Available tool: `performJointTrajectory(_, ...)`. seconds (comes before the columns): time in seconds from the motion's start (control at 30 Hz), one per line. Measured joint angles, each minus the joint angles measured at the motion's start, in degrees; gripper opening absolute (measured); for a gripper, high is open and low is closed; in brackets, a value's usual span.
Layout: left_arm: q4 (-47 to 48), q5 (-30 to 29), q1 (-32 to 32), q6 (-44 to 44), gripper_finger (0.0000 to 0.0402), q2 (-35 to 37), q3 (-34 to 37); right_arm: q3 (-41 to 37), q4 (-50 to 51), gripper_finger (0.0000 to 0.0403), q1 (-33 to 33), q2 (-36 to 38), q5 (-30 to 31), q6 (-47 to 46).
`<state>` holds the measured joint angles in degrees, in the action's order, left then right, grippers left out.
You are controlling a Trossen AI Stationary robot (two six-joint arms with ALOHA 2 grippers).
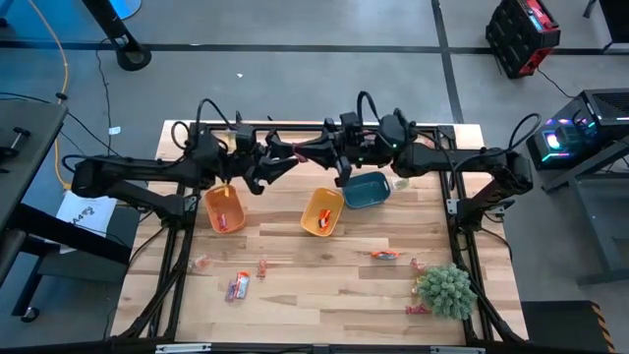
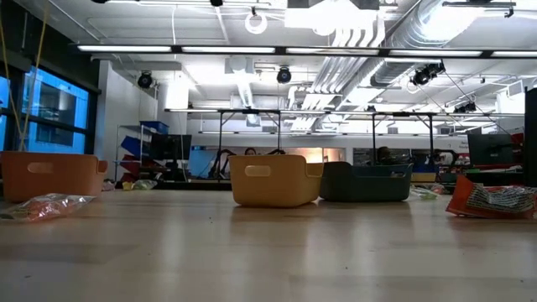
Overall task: Sort candy
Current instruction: Put the red candy into the orange bin
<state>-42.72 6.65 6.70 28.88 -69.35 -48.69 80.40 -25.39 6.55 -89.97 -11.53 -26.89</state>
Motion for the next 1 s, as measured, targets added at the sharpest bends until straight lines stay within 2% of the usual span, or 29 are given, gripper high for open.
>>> performJointTrajectory(0.33, -1.9, 1.0, -0.1, 0.0, 0.0219, -1.1, 0.0, 0.0, 3.3, 0.0002, 0.1, 0.0, 1.6, 0.0)
performJointTrajectory(0.47, -1.7, 1.2, 0.5, 0.6, 0.0170, -1.2, 0.0, 0.0, 3.4, 0.0006, -0.3, 0.0, 1.6, -1.0)
performJointTrajectory(0.7, -1.9, 1.2, 0.5, -1.2, 0.0023, -1.5, 0.0, 0.0, 2.9, 0.0024, -0.3, 0.0, 1.8, -3.0)
performJointTrajectory(0.83, -1.6, 1.5, 0.8, -1.0, 0.0023, -1.3, 0.0, -0.1, 2.3, 0.0056, -0.3, 0.0, 2.1, -2.8)
performJointTrajectory(1.0, 2.1, 1.9, 1.3, -1.1, 0.0008, -0.5, 0.0, -0.1, 1.7, 0.0120, 0.5, 1.4, 2.1, -2.8)
